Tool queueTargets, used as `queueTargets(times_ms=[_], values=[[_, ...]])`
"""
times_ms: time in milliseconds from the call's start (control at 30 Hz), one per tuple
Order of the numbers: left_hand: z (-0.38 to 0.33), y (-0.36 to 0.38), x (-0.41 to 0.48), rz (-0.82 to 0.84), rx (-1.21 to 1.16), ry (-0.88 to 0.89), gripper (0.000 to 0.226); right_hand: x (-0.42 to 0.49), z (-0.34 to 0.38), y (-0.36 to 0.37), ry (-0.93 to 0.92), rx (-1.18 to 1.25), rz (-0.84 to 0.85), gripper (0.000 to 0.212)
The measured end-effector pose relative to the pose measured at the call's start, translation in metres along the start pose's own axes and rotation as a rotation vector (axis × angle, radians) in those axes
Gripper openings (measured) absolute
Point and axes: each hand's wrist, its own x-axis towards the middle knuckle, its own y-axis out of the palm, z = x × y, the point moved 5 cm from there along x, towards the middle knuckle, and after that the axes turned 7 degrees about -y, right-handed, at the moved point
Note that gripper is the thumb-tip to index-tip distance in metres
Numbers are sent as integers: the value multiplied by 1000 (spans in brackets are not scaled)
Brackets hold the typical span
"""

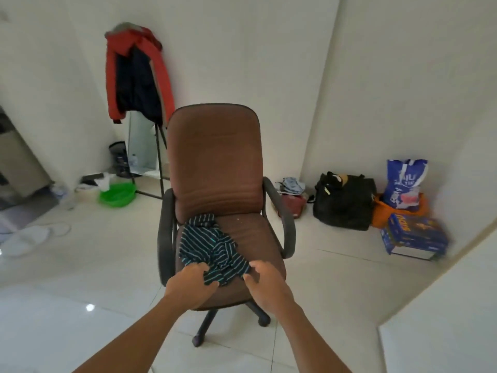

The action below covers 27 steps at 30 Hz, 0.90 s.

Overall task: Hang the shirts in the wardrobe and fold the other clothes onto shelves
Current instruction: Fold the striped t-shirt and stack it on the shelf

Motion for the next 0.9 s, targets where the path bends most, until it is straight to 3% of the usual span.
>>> queueTargets(times_ms=[267, 500, 667, 900], values=[[0, 8, 89, -10, -61, -131, 52, 112, -34, -21, -63, -51, 121, 45], [23, -11, 175, -36, -98, -189, 36, 225, -28, -15, -79, -68, 213, 46], [40, -21, 272, -61, -86, -189, 32, 321, -32, 18, -47, -92, 294, 46], [72, 16, 453, 95, -14, -161, 44, 452, -61, 111, 159, -44, 531, 49]])
